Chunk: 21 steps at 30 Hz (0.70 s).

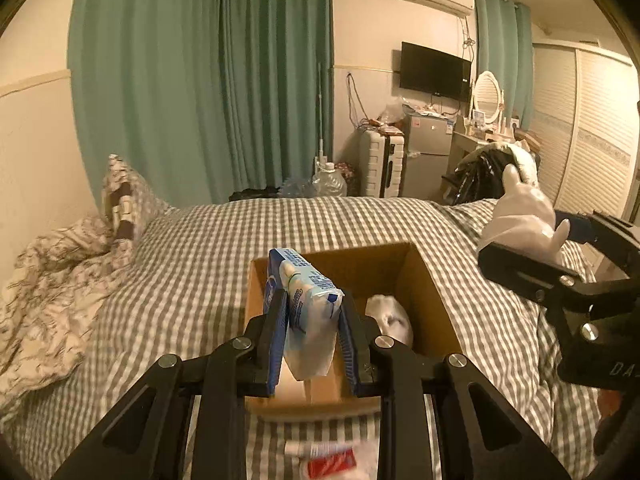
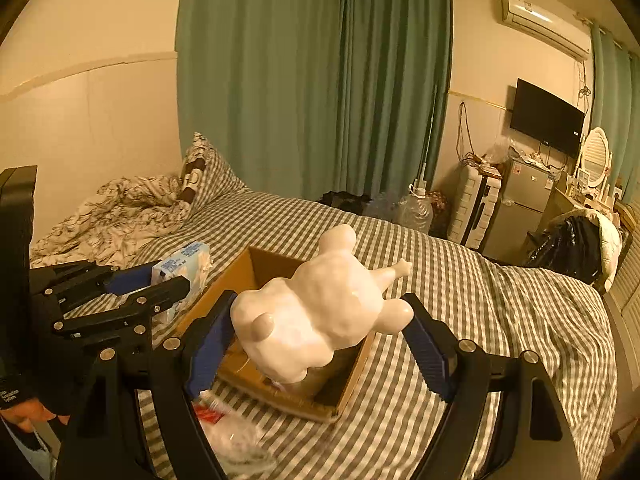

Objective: Organize objects
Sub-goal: 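Lower the medicine box and plush toy into the box and release both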

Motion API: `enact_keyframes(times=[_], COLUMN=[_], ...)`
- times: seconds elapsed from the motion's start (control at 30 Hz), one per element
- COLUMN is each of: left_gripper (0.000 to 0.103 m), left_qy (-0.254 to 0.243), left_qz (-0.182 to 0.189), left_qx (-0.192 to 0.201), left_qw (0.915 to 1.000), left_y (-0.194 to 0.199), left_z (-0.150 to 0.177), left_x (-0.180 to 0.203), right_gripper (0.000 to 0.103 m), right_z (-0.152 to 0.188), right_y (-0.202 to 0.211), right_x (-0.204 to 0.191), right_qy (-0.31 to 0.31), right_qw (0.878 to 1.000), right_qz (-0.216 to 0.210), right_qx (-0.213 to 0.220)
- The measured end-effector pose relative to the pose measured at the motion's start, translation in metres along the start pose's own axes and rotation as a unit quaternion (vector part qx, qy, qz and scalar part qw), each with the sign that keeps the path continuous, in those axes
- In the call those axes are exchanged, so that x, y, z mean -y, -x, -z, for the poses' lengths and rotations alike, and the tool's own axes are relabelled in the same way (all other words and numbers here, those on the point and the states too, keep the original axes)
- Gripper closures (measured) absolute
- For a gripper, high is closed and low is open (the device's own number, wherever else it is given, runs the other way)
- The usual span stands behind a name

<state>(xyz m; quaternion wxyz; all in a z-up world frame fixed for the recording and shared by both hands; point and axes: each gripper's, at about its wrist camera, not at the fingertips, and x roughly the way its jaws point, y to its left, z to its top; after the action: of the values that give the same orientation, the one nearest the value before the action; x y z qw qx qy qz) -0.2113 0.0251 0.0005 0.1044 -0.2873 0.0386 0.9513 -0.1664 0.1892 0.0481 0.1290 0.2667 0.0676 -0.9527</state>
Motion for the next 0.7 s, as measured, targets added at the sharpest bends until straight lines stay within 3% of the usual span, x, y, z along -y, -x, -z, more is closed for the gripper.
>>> enact_keyframes(times=[0.33, 0.53, 0.63, 0.7], left_gripper=[0.078, 0.078, 0.072, 0.047], left_qy=[-0.009, -0.020, -0.016, -0.010], left_qz=[0.017, 0.014, 0.024, 0.017], left_qx=[-0.039, -0.054, -0.062, -0.067], left_qw=[0.9990, 0.9982, 0.9977, 0.9975], left_y=[-0.091, -0.116, -0.120, -0.119], left_z=[0.007, 0.022, 0.026, 0.026], left_x=[-0.014, -0.014, -0.013, -0.015], right_gripper=[0.023, 0.022, 0.018, 0.009], right_z=[-0.004, 0.013, 0.018, 0.019], right_y=[-0.094, -0.147, -0.152, -0.150], right_x=[0.021, 0.028, 0.030, 0.032], right_qy=[-0.015, -0.027, -0.036, -0.044], right_qw=[0.999, 0.997, 0.996, 0.997], right_qz=[-0.008, -0.004, -0.009, -0.005], right_qx=[-0.042, -0.077, -0.077, -0.070])
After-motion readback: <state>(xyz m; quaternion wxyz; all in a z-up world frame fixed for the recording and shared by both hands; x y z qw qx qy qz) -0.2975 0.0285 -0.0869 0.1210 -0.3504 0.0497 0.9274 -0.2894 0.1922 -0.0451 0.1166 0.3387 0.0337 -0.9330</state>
